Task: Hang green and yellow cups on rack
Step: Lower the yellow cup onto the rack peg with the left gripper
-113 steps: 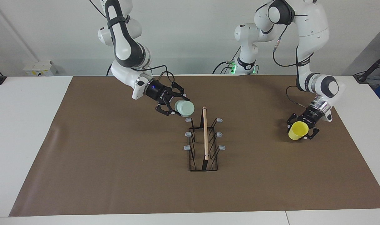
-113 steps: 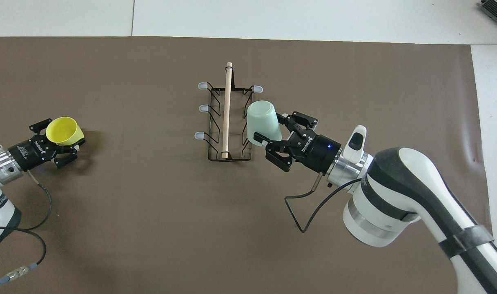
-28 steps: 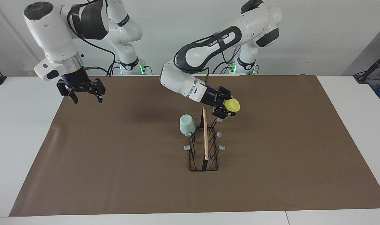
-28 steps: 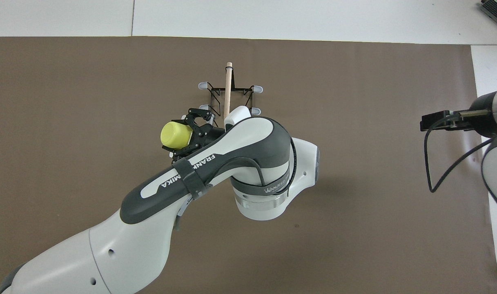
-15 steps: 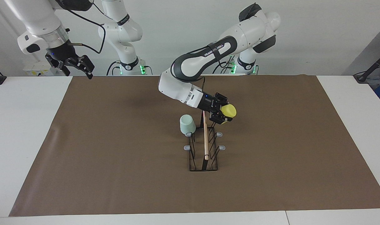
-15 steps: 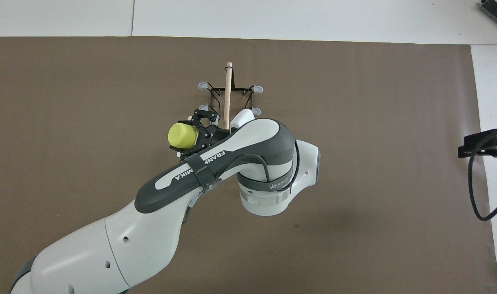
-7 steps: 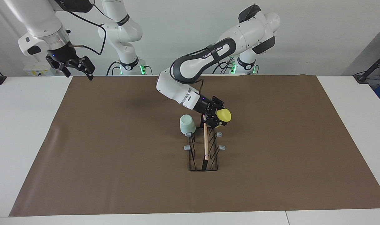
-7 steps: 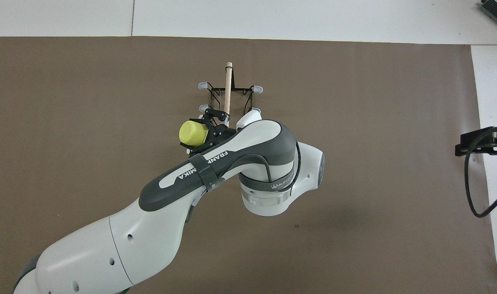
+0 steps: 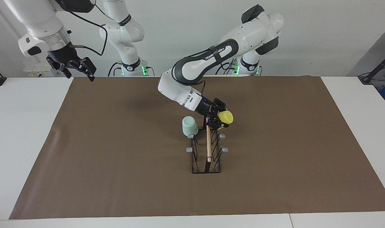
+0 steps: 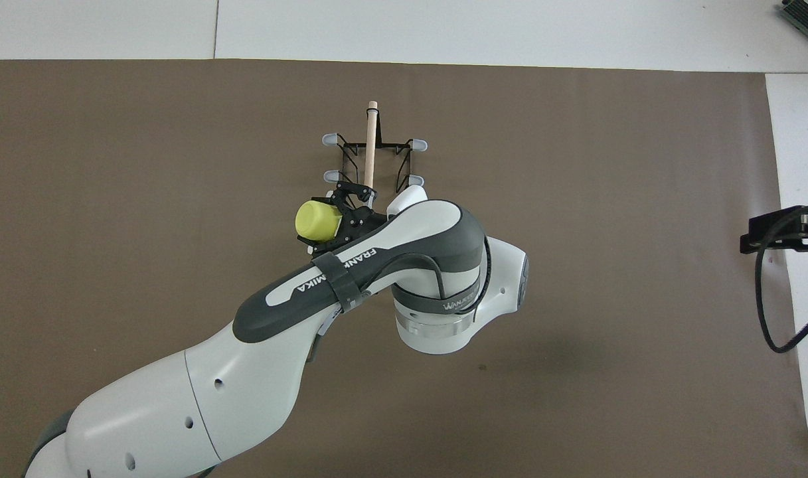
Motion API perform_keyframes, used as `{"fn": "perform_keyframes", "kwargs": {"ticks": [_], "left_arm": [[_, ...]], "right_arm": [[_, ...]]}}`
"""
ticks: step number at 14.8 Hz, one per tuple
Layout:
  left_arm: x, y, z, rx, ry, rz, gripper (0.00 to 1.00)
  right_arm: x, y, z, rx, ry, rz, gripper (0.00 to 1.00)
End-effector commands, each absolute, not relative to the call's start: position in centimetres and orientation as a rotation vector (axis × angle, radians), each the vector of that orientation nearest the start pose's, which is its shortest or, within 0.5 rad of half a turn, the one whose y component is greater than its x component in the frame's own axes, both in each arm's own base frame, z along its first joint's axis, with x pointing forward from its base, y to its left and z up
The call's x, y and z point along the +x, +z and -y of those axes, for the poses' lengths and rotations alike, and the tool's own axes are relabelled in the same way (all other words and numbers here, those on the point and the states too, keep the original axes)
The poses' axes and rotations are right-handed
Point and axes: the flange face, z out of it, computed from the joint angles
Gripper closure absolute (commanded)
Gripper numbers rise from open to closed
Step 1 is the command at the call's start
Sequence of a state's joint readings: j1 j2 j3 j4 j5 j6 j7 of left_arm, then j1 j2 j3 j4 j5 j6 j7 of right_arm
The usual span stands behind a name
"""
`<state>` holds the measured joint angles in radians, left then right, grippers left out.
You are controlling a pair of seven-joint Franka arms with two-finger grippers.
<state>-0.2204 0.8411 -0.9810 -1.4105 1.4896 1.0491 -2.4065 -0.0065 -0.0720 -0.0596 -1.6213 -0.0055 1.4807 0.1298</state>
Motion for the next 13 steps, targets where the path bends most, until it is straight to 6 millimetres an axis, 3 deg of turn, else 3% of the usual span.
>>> {"fn": "perform_keyframes", "kwargs": {"ticks": [1,5,13], "left_arm": [[49.8,35.6,44.8,-1.878,-1.28,1.347,0.35],[49.3,35.8,45.4,-1.879,-1.285,1.343,0.0],[48.9,37.4,45.1,-1.856,-1.272,1.347,0.0]], "right_arm": [[52.5,63.5,3.8,-3.11,0.092,-0.324,0.0],[52.5,63.4,3.7,-3.102,0.092,-0.323,0.0],[52.5,63.4,3.7,-3.102,0.09,-0.323,0.0]]}}
